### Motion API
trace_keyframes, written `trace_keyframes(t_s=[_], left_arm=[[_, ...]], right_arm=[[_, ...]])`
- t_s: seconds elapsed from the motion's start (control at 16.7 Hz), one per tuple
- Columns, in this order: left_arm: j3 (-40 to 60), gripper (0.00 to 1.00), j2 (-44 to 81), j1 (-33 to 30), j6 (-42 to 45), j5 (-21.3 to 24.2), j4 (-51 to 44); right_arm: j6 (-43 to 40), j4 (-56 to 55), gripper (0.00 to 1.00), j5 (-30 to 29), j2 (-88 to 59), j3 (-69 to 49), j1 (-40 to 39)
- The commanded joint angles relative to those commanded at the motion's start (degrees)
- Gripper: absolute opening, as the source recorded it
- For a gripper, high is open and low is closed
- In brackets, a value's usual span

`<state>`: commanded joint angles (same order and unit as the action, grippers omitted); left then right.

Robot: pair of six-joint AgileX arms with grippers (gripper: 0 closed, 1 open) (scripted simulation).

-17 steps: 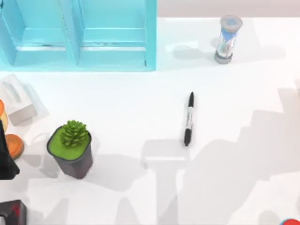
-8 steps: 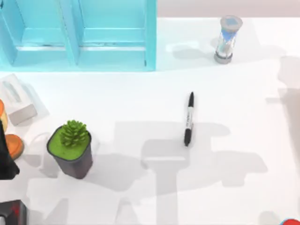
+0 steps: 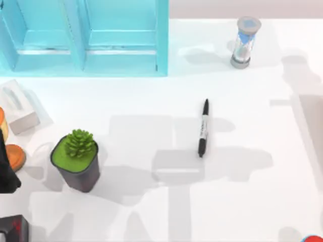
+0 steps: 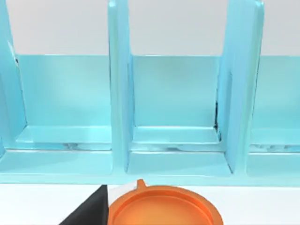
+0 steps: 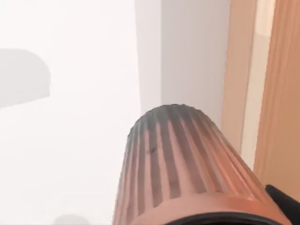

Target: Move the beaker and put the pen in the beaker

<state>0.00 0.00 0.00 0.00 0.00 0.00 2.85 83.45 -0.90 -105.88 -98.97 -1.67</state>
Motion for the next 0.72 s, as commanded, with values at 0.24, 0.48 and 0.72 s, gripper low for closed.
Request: trace_keyframes(t_s=[0.24, 0.48, 0.72], left_arm=[[0.0, 1.0, 0.0, 0.0, 0.0, 0.0, 0.0], [0.0, 1.0, 0.0, 0.0, 0.0, 0.0, 0.0], [0.0, 1.0, 0.0, 0.0, 0.0, 0.0, 0.0]], right_arm=[[12.61, -3.97, 0.0, -0.97, -6.49, -1.24, -12.74], [20.09, -8.83, 0.0, -2.26, -12.23, -2.66, -20.22], [20.5, -9.01, 0.0, -2.11, -12.51, -2.51, -20.37]])
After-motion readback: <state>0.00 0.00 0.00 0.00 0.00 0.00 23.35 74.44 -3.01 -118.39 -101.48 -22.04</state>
